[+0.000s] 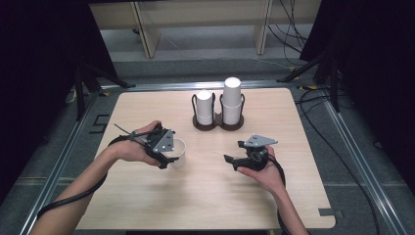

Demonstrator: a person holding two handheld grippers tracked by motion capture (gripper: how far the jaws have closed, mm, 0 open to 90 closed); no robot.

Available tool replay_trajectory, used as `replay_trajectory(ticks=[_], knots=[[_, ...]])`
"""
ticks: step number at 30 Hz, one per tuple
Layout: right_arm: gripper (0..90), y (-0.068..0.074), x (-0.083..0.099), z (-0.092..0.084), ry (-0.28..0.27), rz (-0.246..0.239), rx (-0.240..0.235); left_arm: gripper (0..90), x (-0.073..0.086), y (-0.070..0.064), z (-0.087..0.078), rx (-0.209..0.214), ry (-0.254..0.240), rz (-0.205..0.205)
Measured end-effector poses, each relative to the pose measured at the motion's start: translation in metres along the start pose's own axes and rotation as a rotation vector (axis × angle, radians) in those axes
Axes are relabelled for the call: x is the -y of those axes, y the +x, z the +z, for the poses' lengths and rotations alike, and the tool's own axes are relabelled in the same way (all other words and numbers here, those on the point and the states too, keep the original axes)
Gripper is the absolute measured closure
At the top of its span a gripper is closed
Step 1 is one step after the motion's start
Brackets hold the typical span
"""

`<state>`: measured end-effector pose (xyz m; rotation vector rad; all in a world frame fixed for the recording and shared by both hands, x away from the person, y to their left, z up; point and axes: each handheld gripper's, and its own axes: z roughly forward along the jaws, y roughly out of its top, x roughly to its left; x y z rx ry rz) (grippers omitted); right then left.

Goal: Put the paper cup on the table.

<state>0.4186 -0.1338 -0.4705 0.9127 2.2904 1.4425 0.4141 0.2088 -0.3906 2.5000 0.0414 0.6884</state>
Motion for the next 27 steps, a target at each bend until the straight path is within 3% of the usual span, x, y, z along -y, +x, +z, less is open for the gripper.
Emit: replay_trajectory(ticks=[11,14,17,19,21,27], knots=[[18.3,0.002,0.001,0.0,-0.002,0.018,0.003,13.6,0.019,-0.02,-0.01,-0.093,-0.099,-0.068],[18.3,0.001,0.001,0.0,-0.004,0.003,0.014,13.6,0.025,-0.024,-0.015,-0.121,-0.122,-0.095],[18.3,0.002,0.001,0.0,0.004,0.022,0.005,13.6,0.031,-0.029,-0.018,-0.137,-0.15,-0.134],[18.3,0.001,0.001,0.001,-0.002,0.009,0.0,13.6,0.037,-0.032,-0.02,-0.153,-0.164,-0.149],[18.3,0.001,0.001,0.0,0.0,0.004,0.008,13.6,0.043,-0.037,-0.02,-0.173,-0.193,-0.196],[18.3,0.001,0.002,0.0,0.004,0.005,0.01,13.3,0.061,-0.051,-0.022,-0.251,-0.242,-0.273]])
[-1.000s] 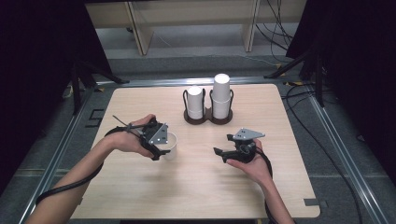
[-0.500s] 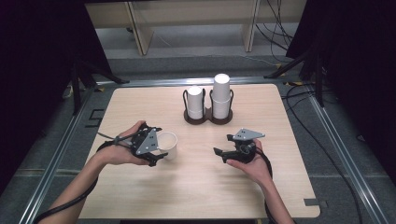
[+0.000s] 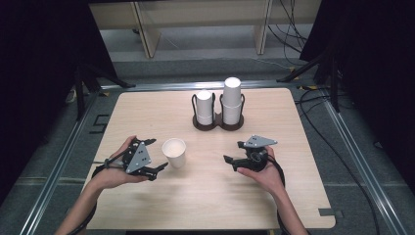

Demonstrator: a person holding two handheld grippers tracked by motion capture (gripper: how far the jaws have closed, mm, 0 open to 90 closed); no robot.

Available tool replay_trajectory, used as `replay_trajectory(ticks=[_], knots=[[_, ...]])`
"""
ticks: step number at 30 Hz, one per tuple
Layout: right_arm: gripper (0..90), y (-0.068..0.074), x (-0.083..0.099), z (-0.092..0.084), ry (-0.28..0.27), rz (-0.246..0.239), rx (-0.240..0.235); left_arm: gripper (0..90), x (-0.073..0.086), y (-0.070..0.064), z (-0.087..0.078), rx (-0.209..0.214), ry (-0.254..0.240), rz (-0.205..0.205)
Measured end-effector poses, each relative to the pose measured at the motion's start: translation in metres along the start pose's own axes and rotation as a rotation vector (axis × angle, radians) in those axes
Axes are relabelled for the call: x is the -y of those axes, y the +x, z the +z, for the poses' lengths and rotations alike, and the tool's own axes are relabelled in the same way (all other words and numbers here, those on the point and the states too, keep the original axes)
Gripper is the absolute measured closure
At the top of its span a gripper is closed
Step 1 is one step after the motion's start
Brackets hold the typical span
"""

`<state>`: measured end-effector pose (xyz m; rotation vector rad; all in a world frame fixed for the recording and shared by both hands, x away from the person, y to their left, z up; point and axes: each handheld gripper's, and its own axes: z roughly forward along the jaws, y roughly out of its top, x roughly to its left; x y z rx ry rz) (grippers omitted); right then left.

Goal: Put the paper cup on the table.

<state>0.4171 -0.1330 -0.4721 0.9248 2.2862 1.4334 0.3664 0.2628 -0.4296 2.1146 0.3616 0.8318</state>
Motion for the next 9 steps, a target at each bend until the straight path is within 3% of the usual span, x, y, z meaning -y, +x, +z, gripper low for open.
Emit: replay_trajectory(ticks=[2,3,9], knots=[[18.3,0.001,0.001,0.0,0.006,0.02,-0.001,12.9,0.008,-0.004,-0.003,-0.011,-0.018,-0.051],[18.3,0.001,0.001,0.0,0.004,0.015,0.002,12.7,0.012,-0.005,-0.004,-0.028,-0.023,-0.05],[18.3,-0.002,0.001,0.001,-0.01,0.005,-0.001,10.6,0.033,-0.014,-0.007,-0.033,-0.033,-0.124]])
